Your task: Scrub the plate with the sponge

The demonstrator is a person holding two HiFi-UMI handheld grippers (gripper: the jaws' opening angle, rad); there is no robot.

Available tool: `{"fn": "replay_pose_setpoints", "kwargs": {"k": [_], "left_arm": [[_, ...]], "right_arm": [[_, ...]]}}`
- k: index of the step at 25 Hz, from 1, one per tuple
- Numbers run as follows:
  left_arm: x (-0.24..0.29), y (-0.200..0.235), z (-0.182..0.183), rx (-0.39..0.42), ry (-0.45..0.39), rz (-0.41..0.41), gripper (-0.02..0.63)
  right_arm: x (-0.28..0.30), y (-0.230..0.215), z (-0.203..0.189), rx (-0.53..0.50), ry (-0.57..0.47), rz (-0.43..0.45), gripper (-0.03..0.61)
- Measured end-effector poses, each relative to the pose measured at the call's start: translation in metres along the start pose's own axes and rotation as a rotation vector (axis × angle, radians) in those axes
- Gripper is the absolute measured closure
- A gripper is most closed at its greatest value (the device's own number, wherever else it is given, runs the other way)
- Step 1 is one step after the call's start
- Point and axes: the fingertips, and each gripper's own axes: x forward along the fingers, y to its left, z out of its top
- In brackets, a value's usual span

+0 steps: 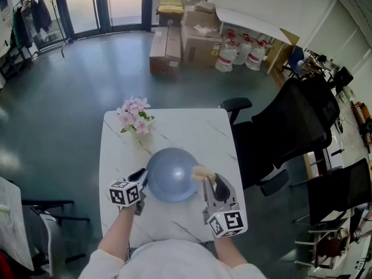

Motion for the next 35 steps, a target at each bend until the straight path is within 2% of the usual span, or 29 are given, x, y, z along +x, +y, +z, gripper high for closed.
{"fn": "replay_pose_setpoints", "kwargs": {"k": [1,2,3,8,11,14,22,27,30,32,35], "left_arm": [[0.003,0.003,-0.004,-0.023,0.015,0.002,0.540],[0.006,0.005,-0.008,-0.049,0.031,0.001,0.450],[0.008,0.007,-0.012,-0.074,0.046,0.000,0.412],[0.020,0.022,-0.032,-0.139,0.120,0.021,0.391],[0.026,0.025,-0.036,-0.197,0.134,0.016,0.387],[0.030,0.028,-0.041,-0.207,0.165,0.022,0.387],[0.043,0.028,-0.059,-0.165,0.274,0.045,0.390],[0.045,0.036,-0.065,-0.164,0.288,0.076,0.501],[0.045,0.040,-0.064,-0.160,0.287,0.097,0.538],[0.046,0.042,-0.063,-0.189,0.276,0.105,0.546],[0.046,0.045,-0.061,-0.290,0.239,0.109,0.565]], "right_arm": [[0.000,0.000,0.000,0.000,-0.001,0.002,0.460],[0.000,0.001,-0.001,0.000,0.000,0.002,0.459],[0.000,0.000,-0.001,0.001,0.003,0.000,0.460],[0.001,-0.002,-0.001,0.001,0.006,-0.001,0.459],[0.000,-0.003,-0.003,0.002,0.005,-0.001,0.459],[-0.002,-0.003,-0.002,0.002,0.013,-0.008,0.459],[-0.004,-0.006,0.000,0.001,0.010,-0.009,0.460],[-0.006,-0.008,-0.001,-0.001,0.009,-0.013,0.459],[-0.006,-0.008,-0.002,-0.004,0.010,-0.013,0.459],[-0.006,-0.008,-0.001,-0.004,0.011,-0.015,0.459],[-0.005,-0.008,0.001,-0.006,0.007,-0.015,0.460]]}}
